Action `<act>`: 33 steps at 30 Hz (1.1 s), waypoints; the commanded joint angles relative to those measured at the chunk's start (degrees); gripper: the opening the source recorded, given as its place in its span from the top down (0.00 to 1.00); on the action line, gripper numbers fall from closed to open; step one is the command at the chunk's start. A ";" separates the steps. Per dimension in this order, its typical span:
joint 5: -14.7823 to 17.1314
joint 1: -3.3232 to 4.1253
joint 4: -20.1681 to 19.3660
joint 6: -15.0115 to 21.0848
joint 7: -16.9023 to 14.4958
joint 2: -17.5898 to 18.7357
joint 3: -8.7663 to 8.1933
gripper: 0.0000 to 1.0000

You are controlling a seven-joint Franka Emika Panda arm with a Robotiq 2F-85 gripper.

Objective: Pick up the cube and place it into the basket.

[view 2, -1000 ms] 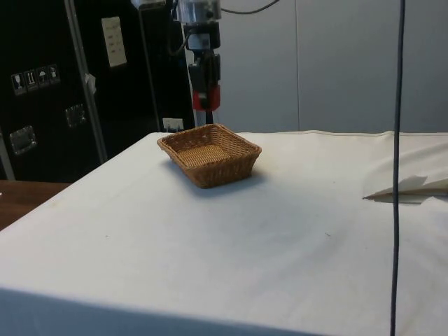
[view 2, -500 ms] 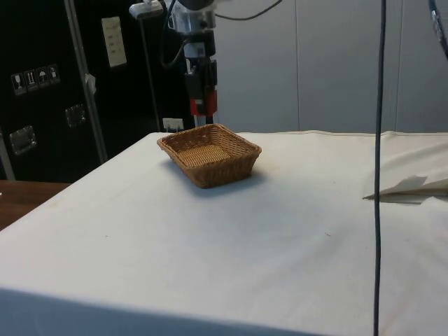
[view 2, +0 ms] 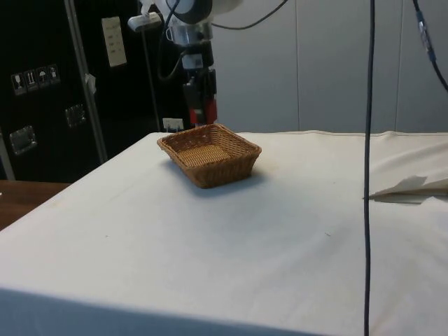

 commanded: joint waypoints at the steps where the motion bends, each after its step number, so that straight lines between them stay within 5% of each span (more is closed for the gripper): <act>1: 0.34 -0.17 0.34 0.11 0.11 0.52 0.11 1.00; 17: 0.23 0.06 0.57 1.55 1.83 3.50 0.06 1.00; 33: 3.61 0.06 0.57 5.44 2.12 7.05 0.17 1.00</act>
